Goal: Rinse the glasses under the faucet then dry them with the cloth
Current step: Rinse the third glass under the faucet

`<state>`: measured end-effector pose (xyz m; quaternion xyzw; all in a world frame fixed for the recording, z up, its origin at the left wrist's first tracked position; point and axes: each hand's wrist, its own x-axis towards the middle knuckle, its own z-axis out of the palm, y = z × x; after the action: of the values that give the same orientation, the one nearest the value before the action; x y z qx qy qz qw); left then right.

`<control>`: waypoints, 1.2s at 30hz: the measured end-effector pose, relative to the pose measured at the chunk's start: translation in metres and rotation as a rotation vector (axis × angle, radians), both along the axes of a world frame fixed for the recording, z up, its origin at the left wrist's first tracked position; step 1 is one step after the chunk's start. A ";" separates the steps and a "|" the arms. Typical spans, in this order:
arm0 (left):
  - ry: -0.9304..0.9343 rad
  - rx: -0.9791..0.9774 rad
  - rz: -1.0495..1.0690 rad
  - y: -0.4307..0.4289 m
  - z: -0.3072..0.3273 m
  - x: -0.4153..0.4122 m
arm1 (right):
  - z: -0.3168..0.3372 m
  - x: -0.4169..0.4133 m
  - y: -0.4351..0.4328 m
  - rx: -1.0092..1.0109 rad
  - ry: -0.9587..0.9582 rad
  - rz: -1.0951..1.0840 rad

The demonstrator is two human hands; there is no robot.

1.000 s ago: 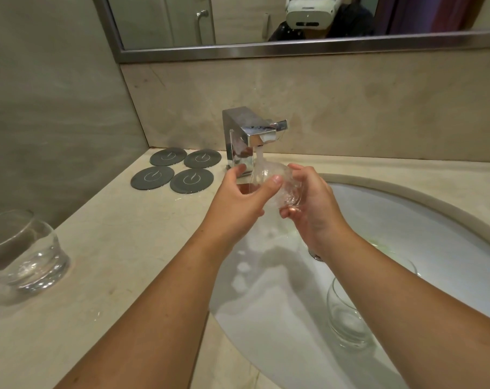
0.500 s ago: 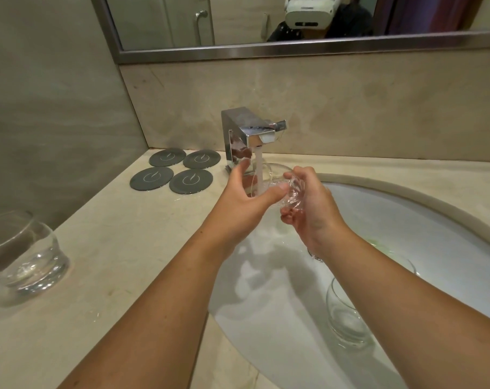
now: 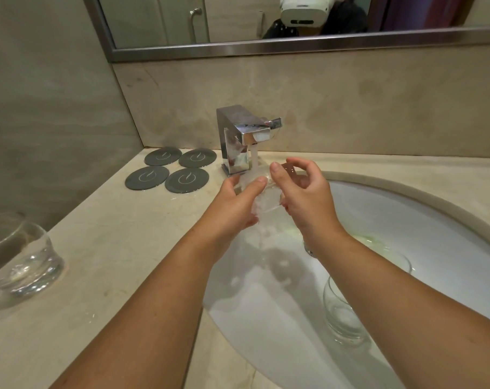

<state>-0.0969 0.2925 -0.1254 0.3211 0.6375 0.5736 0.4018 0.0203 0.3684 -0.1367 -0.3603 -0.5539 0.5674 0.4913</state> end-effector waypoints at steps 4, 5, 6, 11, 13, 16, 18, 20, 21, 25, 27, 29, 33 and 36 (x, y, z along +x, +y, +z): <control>-0.051 -0.065 -0.008 -0.001 0.002 0.001 | 0.001 0.003 0.000 0.058 -0.093 -0.029; -0.042 -0.083 0.000 -0.001 0.002 0.001 | 0.003 0.005 0.000 0.085 -0.136 -0.045; -0.034 -0.097 0.007 -0.001 0.002 0.000 | 0.004 0.007 0.000 0.119 -0.183 -0.061; -0.008 -0.157 -0.014 -0.007 0.007 -0.002 | 0.017 0.018 -0.006 0.239 -0.364 -0.078; 0.019 -0.200 -0.036 -0.011 0.012 -0.001 | 0.022 0.021 -0.010 0.255 -0.424 -0.061; 0.062 -0.265 -0.063 -0.016 0.021 -0.004 | 0.028 0.024 -0.013 0.268 -0.507 -0.022; 0.105 -0.301 -0.075 -0.020 0.027 -0.006 | 0.033 0.027 -0.016 0.260 -0.552 -0.001; 0.162 -0.323 -0.091 -0.027 0.032 -0.004 | 0.036 0.031 -0.021 0.261 -0.589 0.016; 0.187 -0.330 -0.105 -0.032 0.033 -0.002 | 0.037 0.033 -0.024 0.264 -0.598 0.019; 0.193 -0.319 -0.141 -0.054 0.031 0.008 | 0.038 0.043 -0.035 0.196 -0.576 0.017; 0.168 -0.284 -0.156 -0.064 0.030 0.014 | 0.039 0.049 -0.041 0.089 -0.499 0.031; 0.167 -0.236 -0.166 -0.075 0.031 0.020 | 0.039 0.054 -0.046 -0.028 -0.377 0.048; 0.220 -0.108 -0.144 -0.093 0.034 0.031 | 0.040 0.059 -0.057 -0.298 -0.179 0.145; 0.272 -0.043 -0.079 -0.100 0.040 0.037 | 0.039 0.061 -0.069 -0.433 -0.080 0.243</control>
<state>-0.0596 0.1929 -0.0857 0.4119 0.6851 0.4949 0.3406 0.0809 0.2998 -0.0981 -0.4100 -0.4778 0.7130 0.3086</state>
